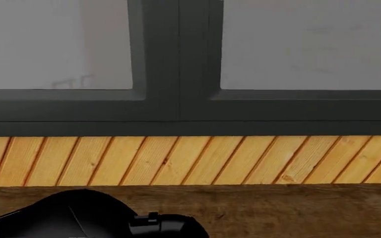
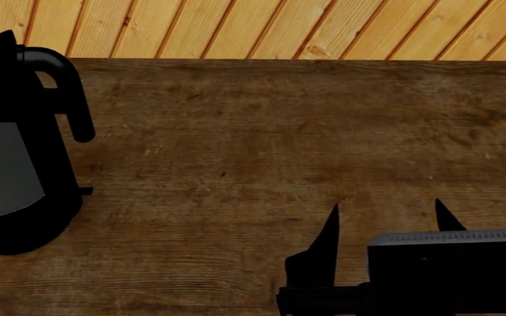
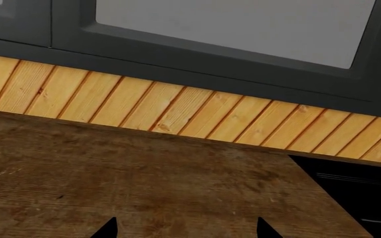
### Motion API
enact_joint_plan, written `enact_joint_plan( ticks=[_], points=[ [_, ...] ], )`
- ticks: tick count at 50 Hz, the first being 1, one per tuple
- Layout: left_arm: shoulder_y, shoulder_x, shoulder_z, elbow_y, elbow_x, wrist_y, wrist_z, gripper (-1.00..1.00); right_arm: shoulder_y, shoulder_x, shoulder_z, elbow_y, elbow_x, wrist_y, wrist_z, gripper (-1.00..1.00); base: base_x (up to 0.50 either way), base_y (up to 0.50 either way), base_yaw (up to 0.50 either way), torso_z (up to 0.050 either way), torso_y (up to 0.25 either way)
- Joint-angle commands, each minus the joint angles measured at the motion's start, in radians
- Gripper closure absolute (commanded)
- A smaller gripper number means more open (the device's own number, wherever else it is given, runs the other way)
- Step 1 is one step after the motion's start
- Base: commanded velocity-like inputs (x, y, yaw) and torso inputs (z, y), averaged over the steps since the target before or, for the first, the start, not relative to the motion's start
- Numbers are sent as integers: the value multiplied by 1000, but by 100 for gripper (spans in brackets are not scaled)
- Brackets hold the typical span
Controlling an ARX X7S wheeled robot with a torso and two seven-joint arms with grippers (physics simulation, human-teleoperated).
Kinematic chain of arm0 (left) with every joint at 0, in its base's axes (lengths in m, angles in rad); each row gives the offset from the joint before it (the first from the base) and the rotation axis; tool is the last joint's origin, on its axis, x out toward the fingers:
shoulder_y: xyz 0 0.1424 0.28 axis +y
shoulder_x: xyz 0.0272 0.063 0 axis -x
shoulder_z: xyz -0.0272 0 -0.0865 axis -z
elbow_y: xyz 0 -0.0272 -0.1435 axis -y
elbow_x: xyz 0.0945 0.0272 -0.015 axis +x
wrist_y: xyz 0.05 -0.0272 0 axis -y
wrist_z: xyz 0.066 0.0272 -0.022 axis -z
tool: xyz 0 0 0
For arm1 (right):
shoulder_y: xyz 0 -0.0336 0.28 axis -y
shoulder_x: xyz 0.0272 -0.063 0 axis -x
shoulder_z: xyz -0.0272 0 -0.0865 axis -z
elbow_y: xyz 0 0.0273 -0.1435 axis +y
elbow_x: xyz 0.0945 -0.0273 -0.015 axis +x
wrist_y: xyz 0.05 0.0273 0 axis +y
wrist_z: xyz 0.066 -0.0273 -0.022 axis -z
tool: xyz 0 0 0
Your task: Press the button to open the lid of the electric kettle.
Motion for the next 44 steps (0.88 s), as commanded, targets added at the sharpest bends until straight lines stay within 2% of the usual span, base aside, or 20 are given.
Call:
enact_joint_plan(
  ticks=[1, 7, 21, 44],
  points=[
    [-60, -33, 87, -204, 128, 146, 61, 100, -3, 2, -15, 12, 7, -12, 11, -100, 0, 0, 0, 0, 0],
    [-27, -11, 133, -337, 205, 261, 100, 100, -5, 3, -26, 17, 11, -15, 15, -100, 0, 0, 0, 0, 0],
    [33, 2, 181, -513, 286, 391, 141, 100, -19, 12, -32, 38, 15, -45, 18, -100, 1, 0, 0, 0, 0],
    [88, 13, 186, -440, 247, 353, 108, 100, -24, 21, -20, 39, 31, -51, 28, -100, 4, 0, 0, 0, 0]
  ],
)
